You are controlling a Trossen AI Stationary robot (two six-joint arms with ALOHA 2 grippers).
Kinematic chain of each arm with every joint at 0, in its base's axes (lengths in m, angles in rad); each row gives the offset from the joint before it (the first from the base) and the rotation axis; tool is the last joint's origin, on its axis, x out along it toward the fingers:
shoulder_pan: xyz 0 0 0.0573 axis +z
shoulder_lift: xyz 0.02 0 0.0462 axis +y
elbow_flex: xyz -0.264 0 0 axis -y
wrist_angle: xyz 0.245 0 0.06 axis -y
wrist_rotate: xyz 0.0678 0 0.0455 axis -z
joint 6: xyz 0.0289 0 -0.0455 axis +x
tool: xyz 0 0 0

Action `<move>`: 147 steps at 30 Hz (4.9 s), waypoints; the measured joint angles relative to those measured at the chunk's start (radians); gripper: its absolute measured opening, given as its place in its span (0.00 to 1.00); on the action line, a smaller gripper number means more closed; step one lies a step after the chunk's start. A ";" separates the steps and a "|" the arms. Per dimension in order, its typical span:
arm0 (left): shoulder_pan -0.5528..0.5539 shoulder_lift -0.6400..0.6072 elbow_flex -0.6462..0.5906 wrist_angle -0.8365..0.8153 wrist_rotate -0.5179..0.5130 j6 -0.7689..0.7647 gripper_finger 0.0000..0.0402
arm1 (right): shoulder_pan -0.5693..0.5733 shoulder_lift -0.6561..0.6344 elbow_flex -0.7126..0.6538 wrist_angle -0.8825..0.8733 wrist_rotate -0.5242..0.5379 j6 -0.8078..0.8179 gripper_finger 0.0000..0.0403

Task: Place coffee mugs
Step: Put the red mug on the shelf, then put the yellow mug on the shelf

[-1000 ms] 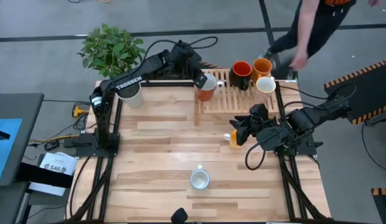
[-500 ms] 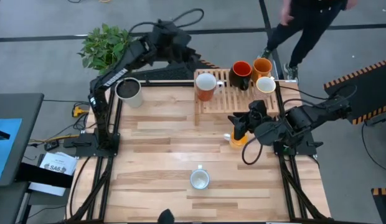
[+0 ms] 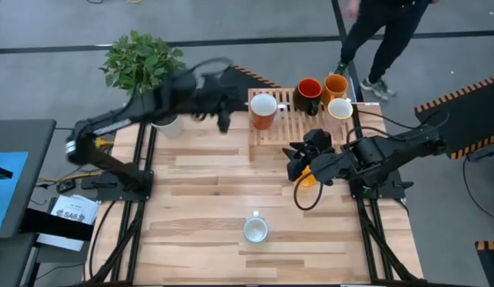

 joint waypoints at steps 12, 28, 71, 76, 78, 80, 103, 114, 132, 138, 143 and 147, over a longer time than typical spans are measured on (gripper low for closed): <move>-0.110 -0.064 -0.619 0.578 -0.122 -0.225 0.00 | -0.020 -0.039 0.002 0.024 0.034 -0.045 0.44; -0.035 0.222 -0.457 0.602 -0.052 -0.150 0.00 | -0.046 -0.044 0.002 0.047 0.026 -0.068 0.44; 0.152 0.075 -0.455 0.415 -0.044 -0.146 0.00 | -0.066 -0.044 0.002 0.041 -0.225 -0.061 0.44; 0.096 -0.090 -0.457 0.211 -0.043 -0.148 0.00 | -0.038 -0.028 0.002 -0.115 -0.468 0.027 0.44; 0.052 -0.158 -0.481 0.193 -0.045 -0.163 0.00 | -0.011 -0.004 0.002 -0.249 -0.495 0.102 0.44; 0.010 -0.234 -0.541 0.228 -0.081 -0.215 0.00 | 0.018 0.025 0.002 -0.415 -0.502 0.207 0.44; -0.144 -0.531 -0.909 0.545 -0.245 -0.469 0.00 | -0.087 -0.038 -0.444 -0.373 -0.569 0.769 0.44; -0.144 -0.525 -0.908 0.545 -0.245 -0.488 0.00 | -0.131 0.062 -0.497 -0.321 -0.572 0.777 0.44; -0.144 -0.525 -0.908 0.545 -0.168 -0.464 0.00 | -0.091 0.029 -0.402 -0.364 -0.611 0.659 0.09; -0.144 -0.525 -0.908 0.547 -0.166 -0.463 0.00 | -0.062 -0.019 -0.100 -0.485 -0.678 0.513 0.09; -0.144 -0.525 -0.908 0.548 -0.166 -0.458 0.00 | -0.123 0.002 0.203 -0.622 -0.505 0.480 0.09; -0.144 -0.525 -0.908 0.548 -0.166 -0.445 0.00 | -0.248 0.024 0.302 -0.704 -0.390 0.466 0.09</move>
